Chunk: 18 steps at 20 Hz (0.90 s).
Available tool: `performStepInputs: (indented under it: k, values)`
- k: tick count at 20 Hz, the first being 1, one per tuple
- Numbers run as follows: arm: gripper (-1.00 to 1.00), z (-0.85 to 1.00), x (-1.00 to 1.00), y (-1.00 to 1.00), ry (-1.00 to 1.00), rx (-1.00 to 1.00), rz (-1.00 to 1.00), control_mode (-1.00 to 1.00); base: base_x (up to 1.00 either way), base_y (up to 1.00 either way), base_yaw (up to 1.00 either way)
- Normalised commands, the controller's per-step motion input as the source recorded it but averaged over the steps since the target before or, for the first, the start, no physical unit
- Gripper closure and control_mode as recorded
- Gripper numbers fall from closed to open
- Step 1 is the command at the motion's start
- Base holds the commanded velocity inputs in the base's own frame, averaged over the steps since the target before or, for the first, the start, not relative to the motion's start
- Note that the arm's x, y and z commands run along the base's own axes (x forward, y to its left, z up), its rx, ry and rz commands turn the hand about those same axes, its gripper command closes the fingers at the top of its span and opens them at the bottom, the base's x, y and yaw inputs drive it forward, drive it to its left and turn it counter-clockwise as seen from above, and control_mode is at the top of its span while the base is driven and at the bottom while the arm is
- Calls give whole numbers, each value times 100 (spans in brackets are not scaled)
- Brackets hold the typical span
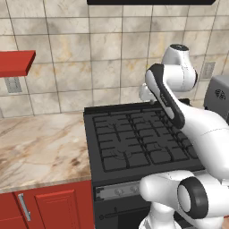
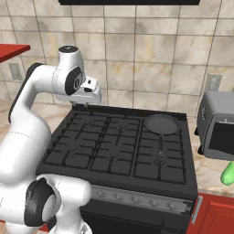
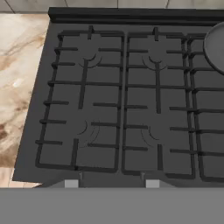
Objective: Put the corn and lime in the pan. Then turn on the rear right burner and set the heat to medium.
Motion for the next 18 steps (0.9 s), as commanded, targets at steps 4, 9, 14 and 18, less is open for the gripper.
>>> performStepInputs:
  k: [4,9,14,18]
  values:
    - [-100,0,-15,-48,0,0,-2,-100,0,0,0]
    - [-100,0,-28,-86,0,0,0,-100,0,0,0]
    - [-100,0,-13,-99,2,-3,0,-100,0,0,0]
    - [-100,-7,-1,-100,6,0,-2,-100,0,0,0]
